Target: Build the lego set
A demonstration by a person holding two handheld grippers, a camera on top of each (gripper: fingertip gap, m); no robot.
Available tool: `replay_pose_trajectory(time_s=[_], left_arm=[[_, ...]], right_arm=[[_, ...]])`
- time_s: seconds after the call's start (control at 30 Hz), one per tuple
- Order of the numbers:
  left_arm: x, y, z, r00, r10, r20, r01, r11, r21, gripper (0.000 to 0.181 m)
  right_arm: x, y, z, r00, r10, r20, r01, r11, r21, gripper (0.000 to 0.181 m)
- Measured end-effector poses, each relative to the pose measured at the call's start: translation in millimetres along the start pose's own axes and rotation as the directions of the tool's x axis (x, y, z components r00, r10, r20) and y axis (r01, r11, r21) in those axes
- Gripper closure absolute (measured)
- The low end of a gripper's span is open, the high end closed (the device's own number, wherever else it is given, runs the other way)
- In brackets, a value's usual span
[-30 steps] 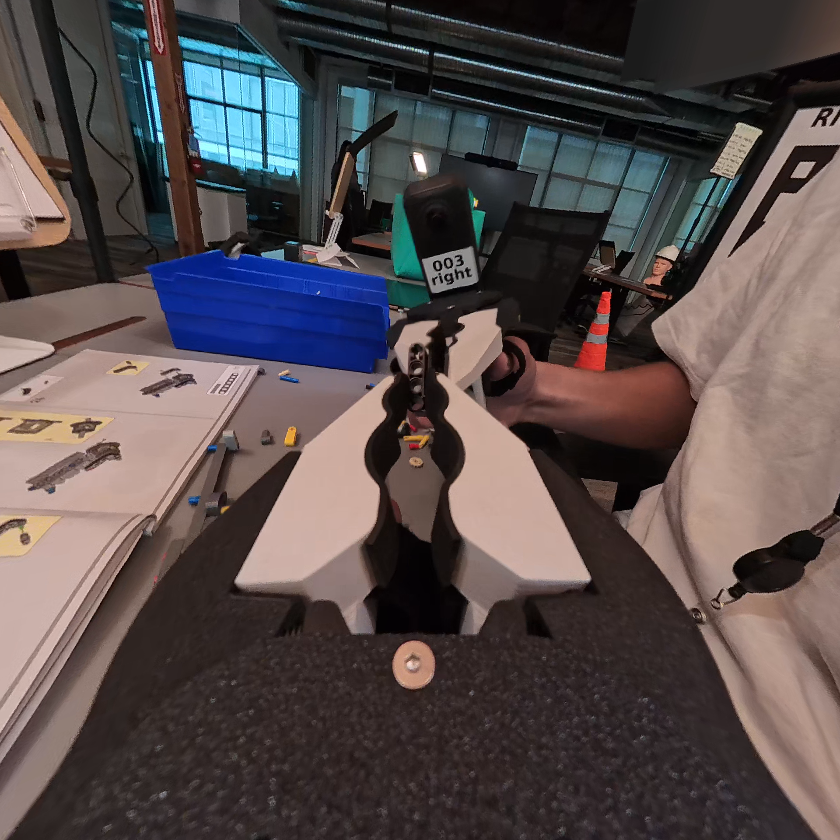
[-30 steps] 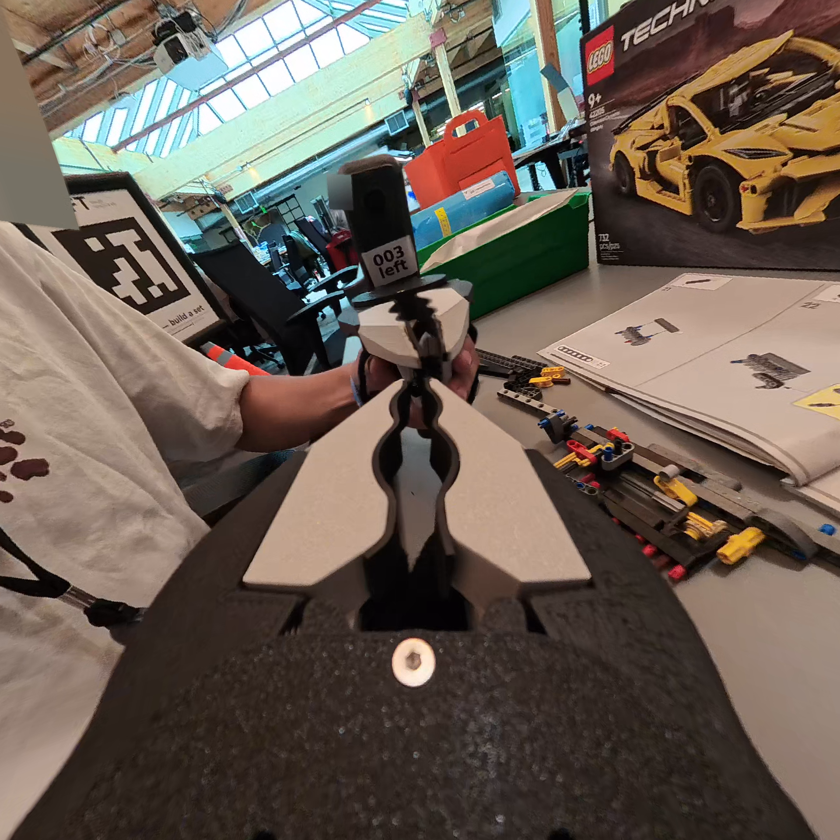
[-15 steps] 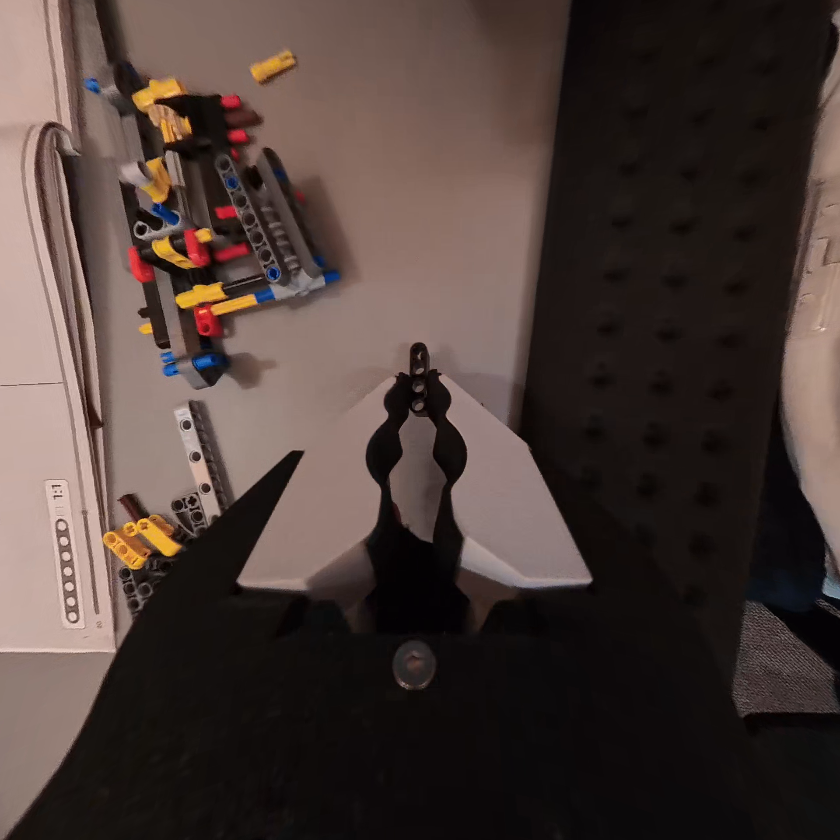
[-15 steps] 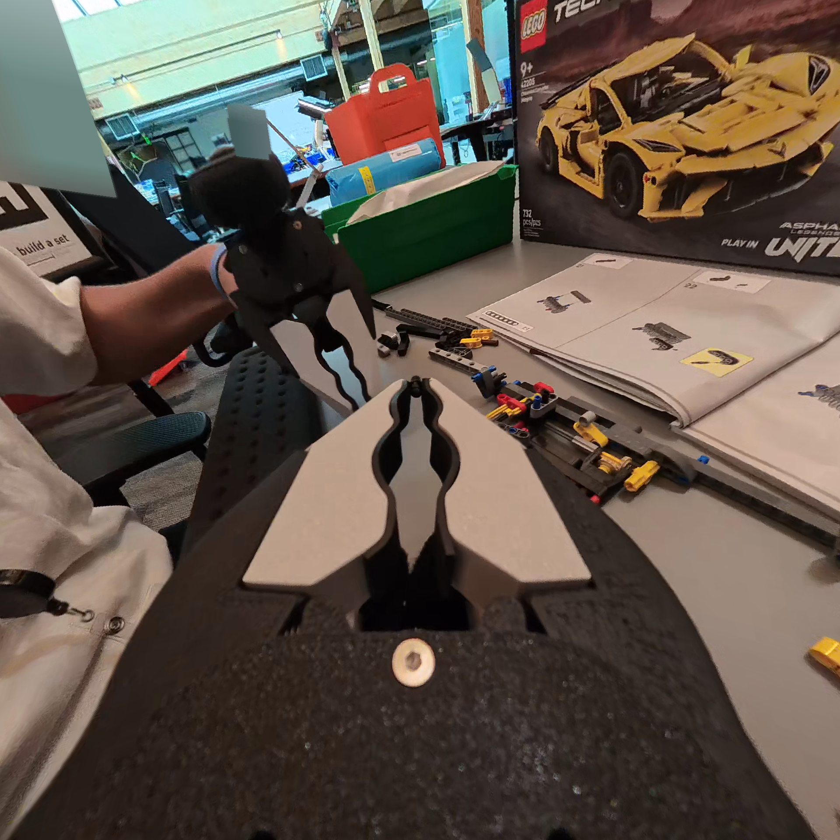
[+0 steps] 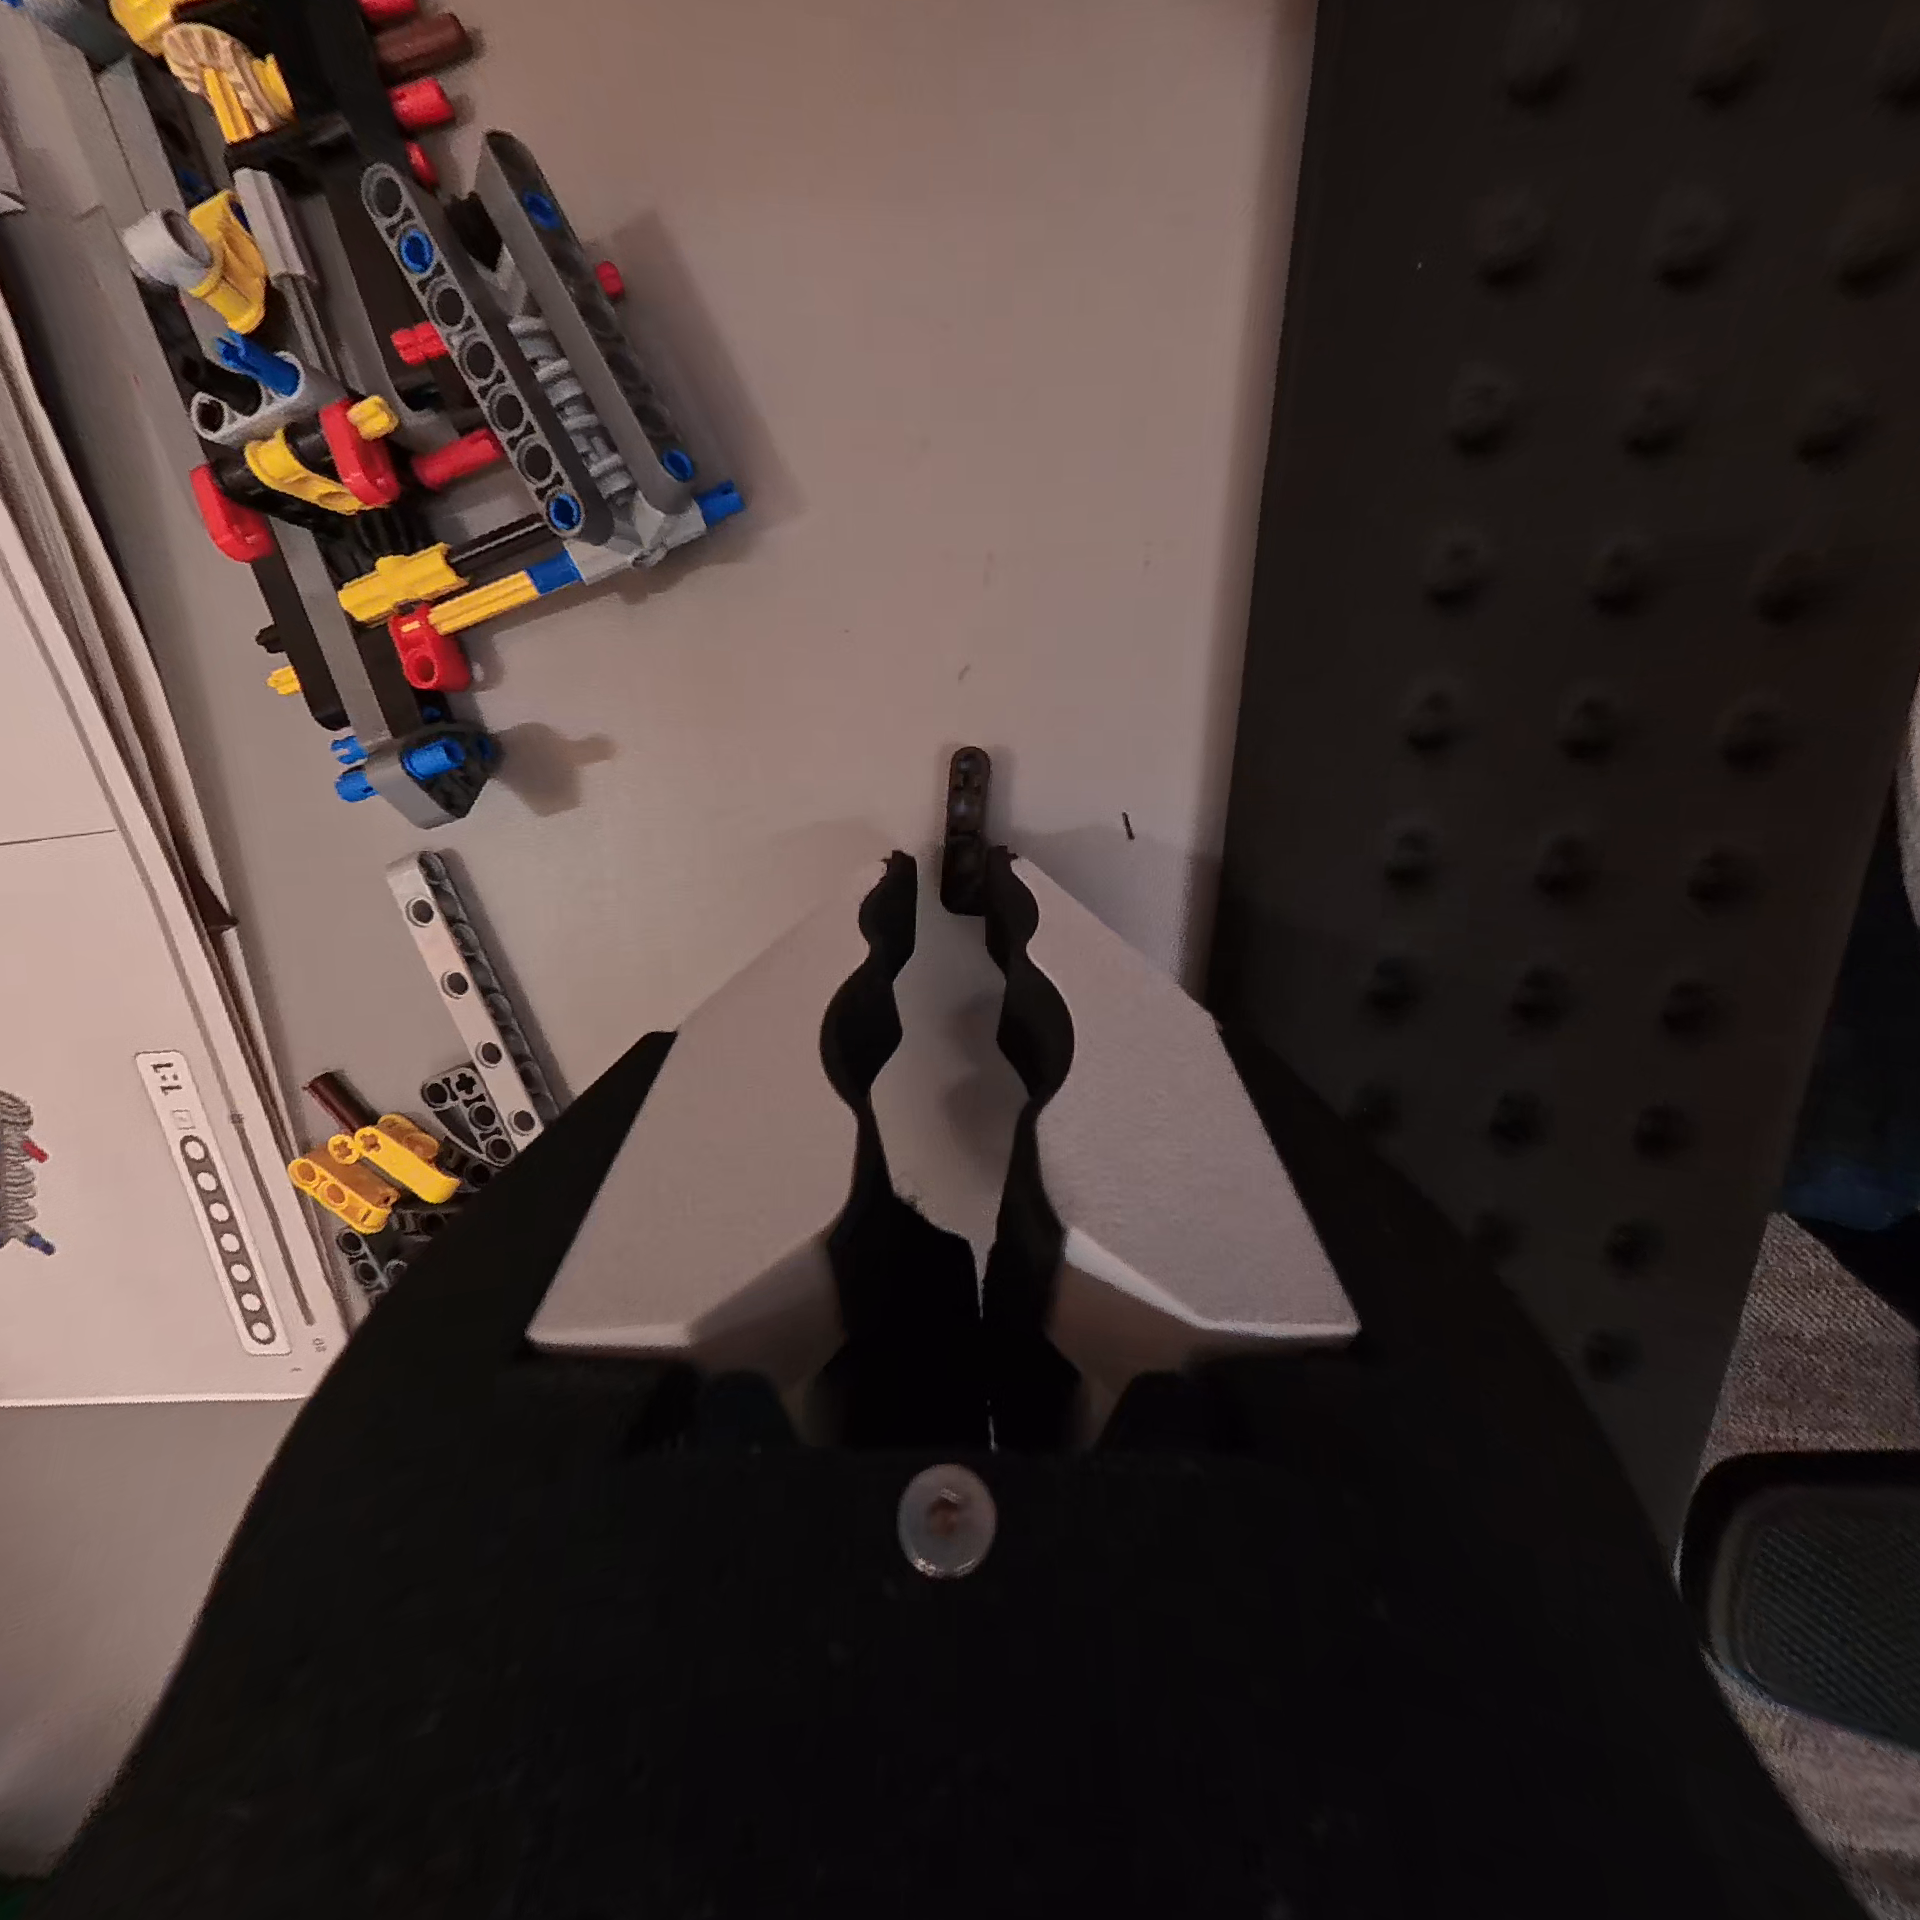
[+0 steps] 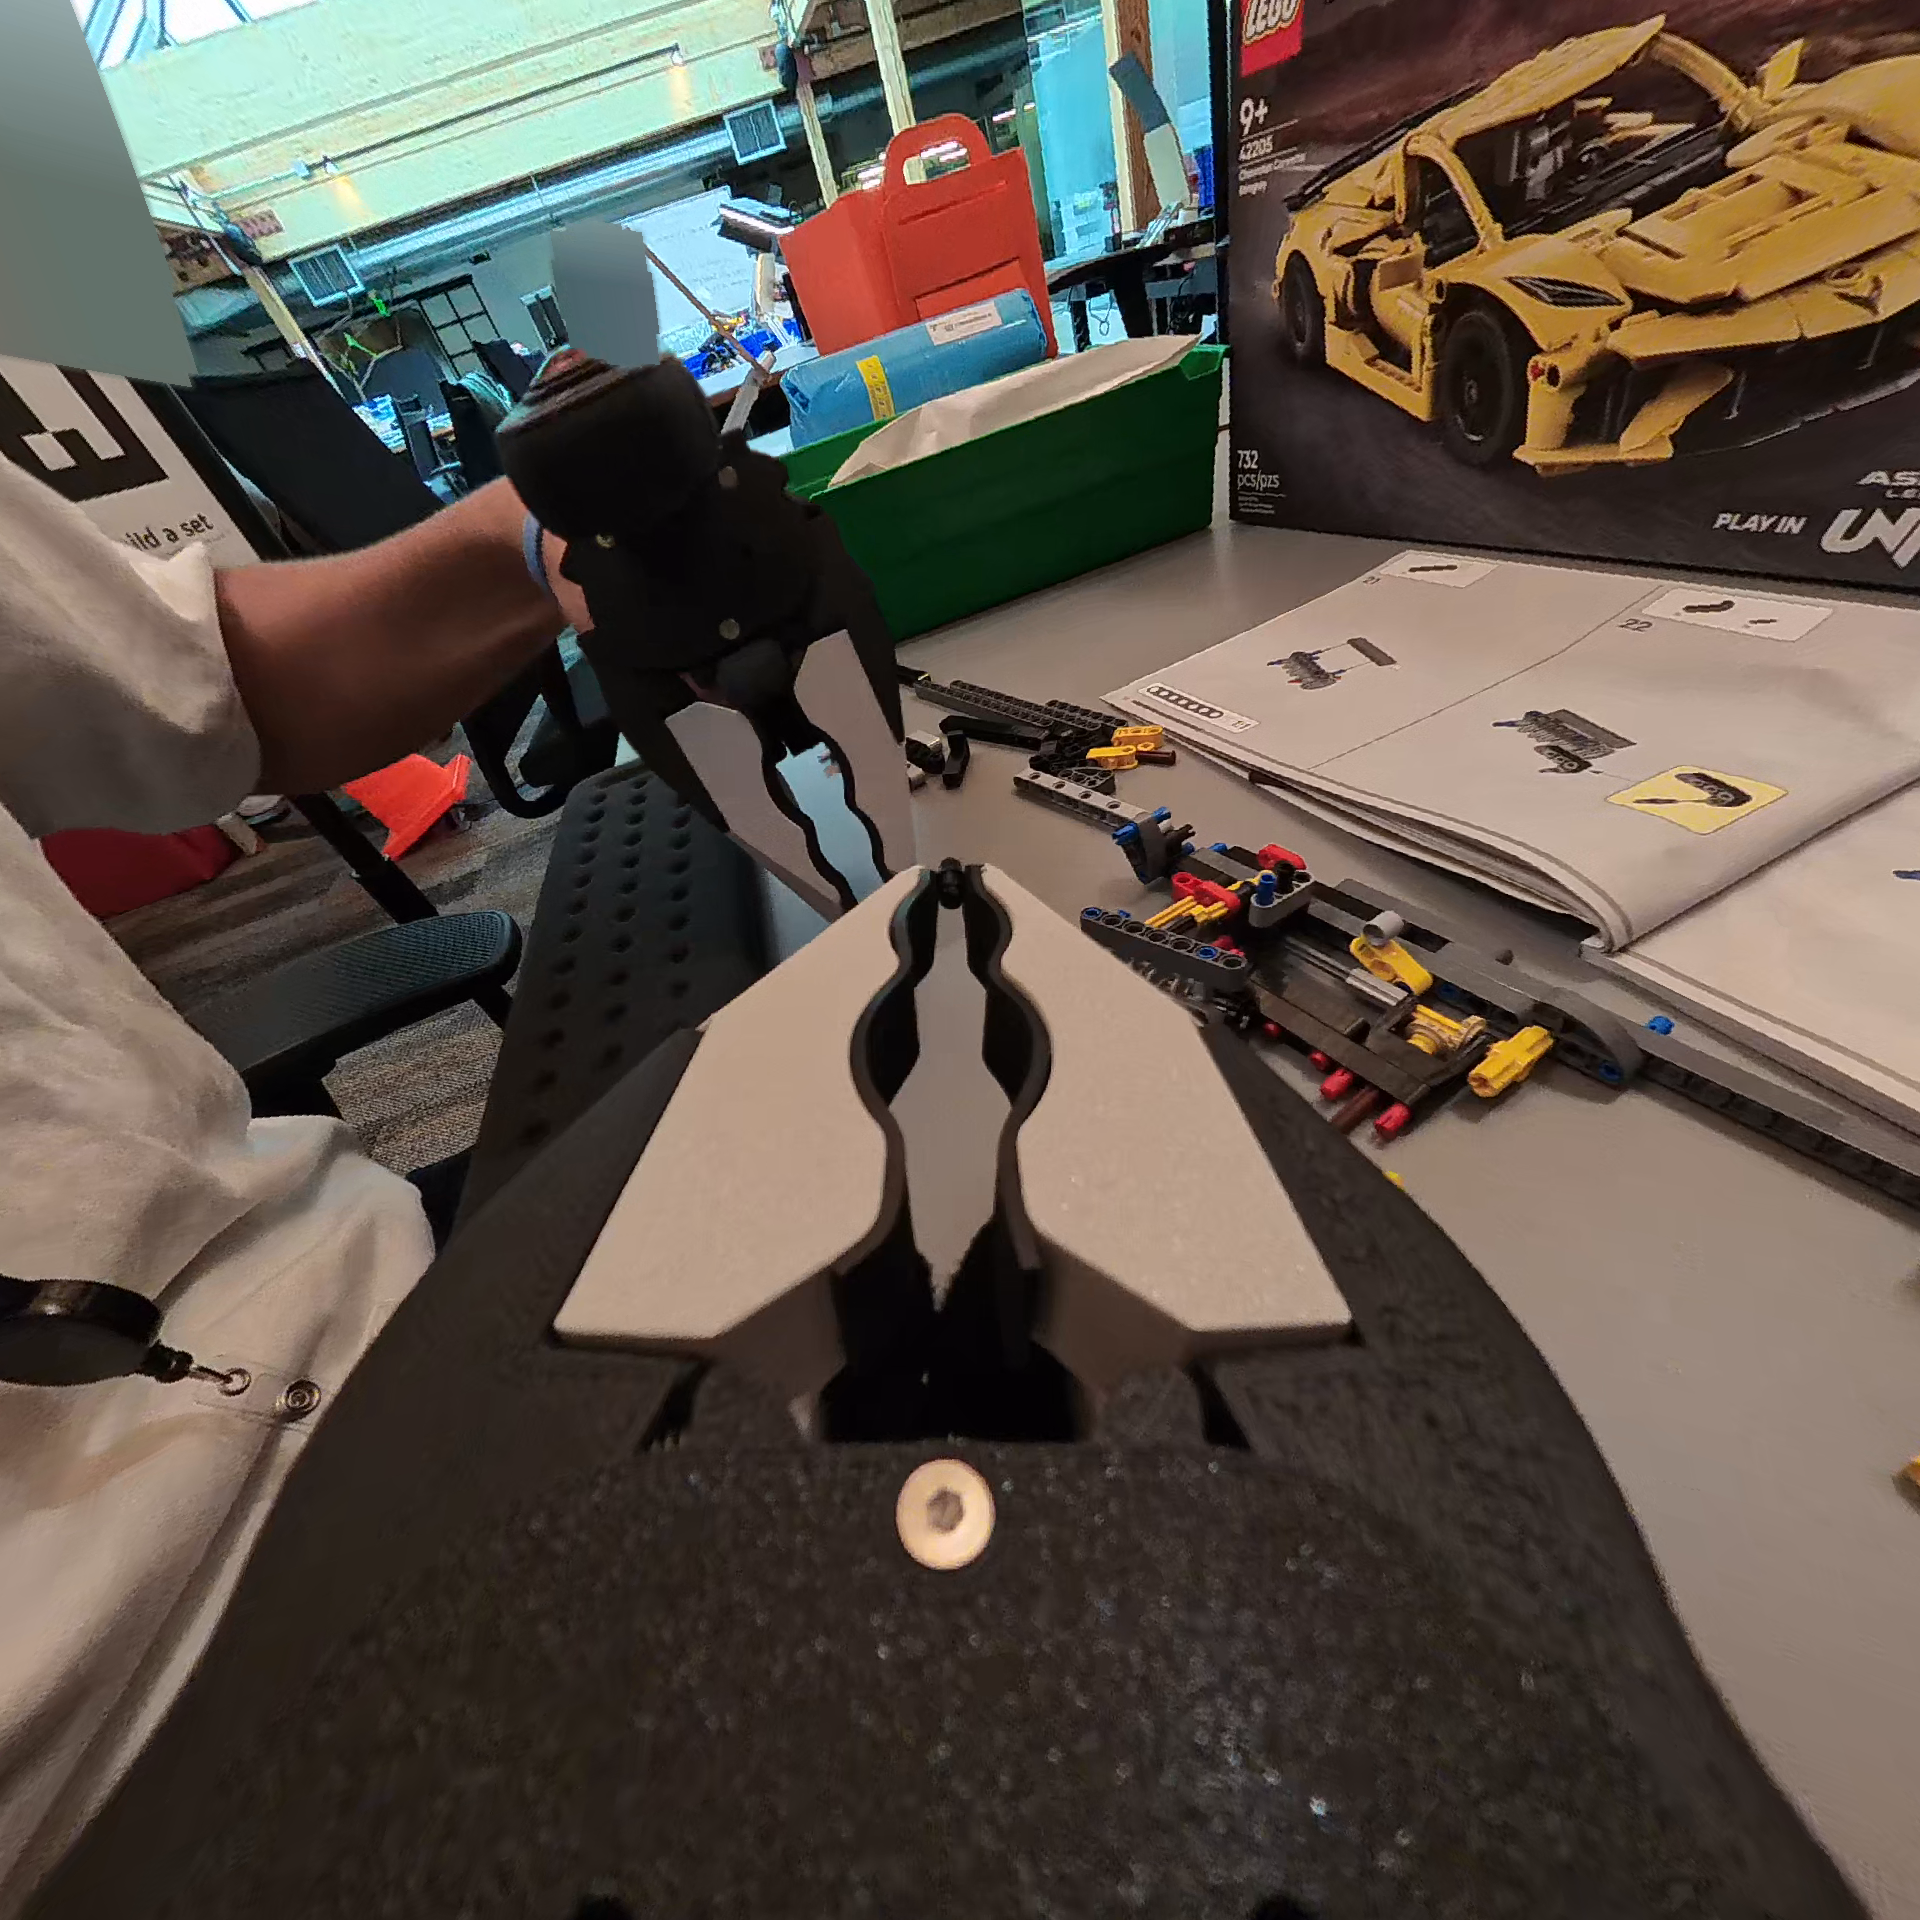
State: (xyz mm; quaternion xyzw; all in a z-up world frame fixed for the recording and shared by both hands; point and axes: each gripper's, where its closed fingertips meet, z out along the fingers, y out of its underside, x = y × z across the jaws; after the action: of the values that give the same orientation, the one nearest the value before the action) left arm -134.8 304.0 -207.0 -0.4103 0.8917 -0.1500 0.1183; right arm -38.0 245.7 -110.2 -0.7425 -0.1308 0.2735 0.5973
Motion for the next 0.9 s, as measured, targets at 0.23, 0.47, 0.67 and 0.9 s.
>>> replay_pose_trajectory(time_s=[0.23, 0.47, 0.67, 0.9], left_arm=[[3, 1, 8, 0.996, -0.016, -0.092, 0.011, 0.998, -0.06, 0.175], [-15, -34, -6, 0.986, -0.143, -0.087, 0.16, 0.955, 0.249, 0.175], [-67, -115, -101, 0.74, -0.263, -0.619, 0.649, 0.041, 0.759, 0.175], [-60, -120, -111, 0.655, -0.073, -0.752, 0.738, -0.15, 0.658, 0.175]], right_arm=[[-1, -1, -3, 1.0, 0.008, 0.011, -0.008, 1.0, 0.008, 0.177], [0, -9, -8, 1.0, 0.023, 0.01, -0.024, 0.998, 0.054, 0.177], [-7, -47, 1, 0.999, 0.036, 0.03, -0.042, 0.974, 0.22, 0.177], [-7, -63, 28, 0.995, -0.08, -0.061, 0.092, 0.967, 0.239, 0.177]])
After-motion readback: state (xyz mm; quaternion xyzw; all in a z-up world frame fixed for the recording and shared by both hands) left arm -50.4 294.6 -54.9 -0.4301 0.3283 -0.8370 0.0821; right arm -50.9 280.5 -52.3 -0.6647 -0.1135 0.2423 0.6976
